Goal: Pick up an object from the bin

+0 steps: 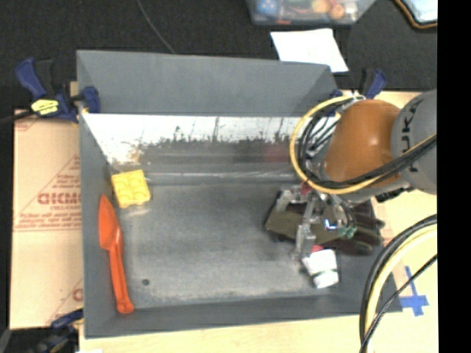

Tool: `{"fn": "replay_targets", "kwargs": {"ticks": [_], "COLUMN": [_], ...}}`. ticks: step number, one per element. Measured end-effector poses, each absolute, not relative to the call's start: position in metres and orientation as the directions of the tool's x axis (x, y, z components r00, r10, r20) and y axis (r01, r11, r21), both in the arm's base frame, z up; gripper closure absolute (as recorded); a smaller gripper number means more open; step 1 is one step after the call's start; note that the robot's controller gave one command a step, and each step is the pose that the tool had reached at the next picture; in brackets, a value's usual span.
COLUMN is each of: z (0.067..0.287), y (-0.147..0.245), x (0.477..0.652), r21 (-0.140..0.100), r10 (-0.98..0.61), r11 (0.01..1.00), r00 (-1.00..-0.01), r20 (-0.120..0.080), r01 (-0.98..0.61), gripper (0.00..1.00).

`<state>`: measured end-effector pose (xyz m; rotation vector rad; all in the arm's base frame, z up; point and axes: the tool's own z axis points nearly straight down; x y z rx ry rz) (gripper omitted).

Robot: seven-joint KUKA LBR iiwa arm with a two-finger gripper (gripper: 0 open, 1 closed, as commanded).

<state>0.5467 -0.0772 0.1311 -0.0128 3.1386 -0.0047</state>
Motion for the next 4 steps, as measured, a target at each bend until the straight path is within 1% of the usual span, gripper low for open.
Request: {"fn": "replay_targets", "kwargs": {"ticks": [1, 2, 3, 4], "z": [0.131, 0.120, 0.179, 0.100], "y": [-0.077, -0.077, -0.055, -0.080], "x": [0.547, 0.549, 0.560, 0.551], "r21": [-0.003, -0.004, -0.009, -0.003], "r10": [-0.009, -0.010, -0.247, -0.017], "r11": [1.000, 1.000, 0.969, 1.000], "r00": [-1.000, -1.000, -0.969, -1.000], "r20": [-0.003, -0.008, -0.016, 0.003], "r01": [-0.009, -0.010, -0.247, -0.017], "gripper": [0.00, 0.00, 0.00, 0.00]}}
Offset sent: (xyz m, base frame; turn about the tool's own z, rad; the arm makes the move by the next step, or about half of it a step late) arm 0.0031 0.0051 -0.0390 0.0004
